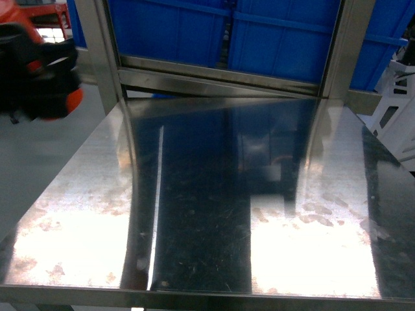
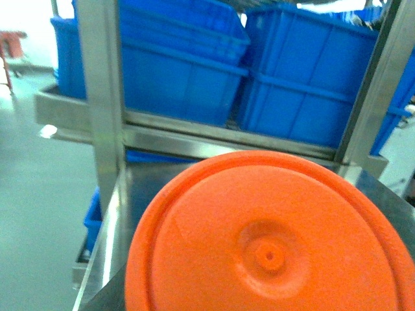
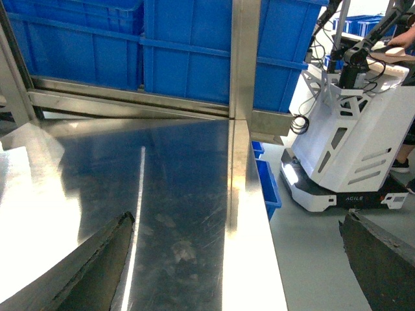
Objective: Pick capacitor and pack into box
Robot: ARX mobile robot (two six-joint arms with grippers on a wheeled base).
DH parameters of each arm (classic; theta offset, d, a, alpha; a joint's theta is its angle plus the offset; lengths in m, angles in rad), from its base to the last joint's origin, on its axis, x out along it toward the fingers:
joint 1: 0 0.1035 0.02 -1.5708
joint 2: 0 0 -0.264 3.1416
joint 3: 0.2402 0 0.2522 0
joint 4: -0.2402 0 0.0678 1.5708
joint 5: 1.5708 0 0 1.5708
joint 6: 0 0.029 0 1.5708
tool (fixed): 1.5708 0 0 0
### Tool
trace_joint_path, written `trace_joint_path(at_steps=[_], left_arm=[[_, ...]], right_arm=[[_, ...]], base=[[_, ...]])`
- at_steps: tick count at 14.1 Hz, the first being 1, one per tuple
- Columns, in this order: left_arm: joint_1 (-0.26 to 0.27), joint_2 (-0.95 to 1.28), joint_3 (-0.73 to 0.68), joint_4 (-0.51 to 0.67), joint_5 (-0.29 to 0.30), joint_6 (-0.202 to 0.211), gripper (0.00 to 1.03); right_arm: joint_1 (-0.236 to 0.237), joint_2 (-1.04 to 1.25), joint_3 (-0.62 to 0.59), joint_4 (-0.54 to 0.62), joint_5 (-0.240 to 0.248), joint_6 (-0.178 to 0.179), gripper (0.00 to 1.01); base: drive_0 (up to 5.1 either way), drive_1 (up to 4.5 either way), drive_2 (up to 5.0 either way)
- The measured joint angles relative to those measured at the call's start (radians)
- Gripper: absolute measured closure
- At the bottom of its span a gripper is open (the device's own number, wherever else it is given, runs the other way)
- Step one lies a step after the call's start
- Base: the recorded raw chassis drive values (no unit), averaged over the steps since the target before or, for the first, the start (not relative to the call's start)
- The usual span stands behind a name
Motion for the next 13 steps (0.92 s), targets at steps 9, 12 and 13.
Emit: trace_joint_path(at_steps=[9, 12, 13], left_arm=[[0.152, -0.916, -0.277, -0.732, 0.003, 0.100, 0.59], [0.254, -1.015, -0.313, -0.798, 0.100, 0.098, 0.59], [0.247, -1.042, -0.321, -0.818, 0.100, 0.098, 0.59]], right_arm=[[0.000, 0.000, 0.000, 0.000, 0.000, 0.000, 0.03], [0.000, 0.000, 0.000, 0.000, 0.000, 0.000, 0.03], [0.000, 0.000, 0.000, 0.000, 0.001, 0.000, 0.03]], base=[[0.0, 0.00, 0.0], [0.0, 0.00, 0.0], [0.0, 0.00, 0.0]])
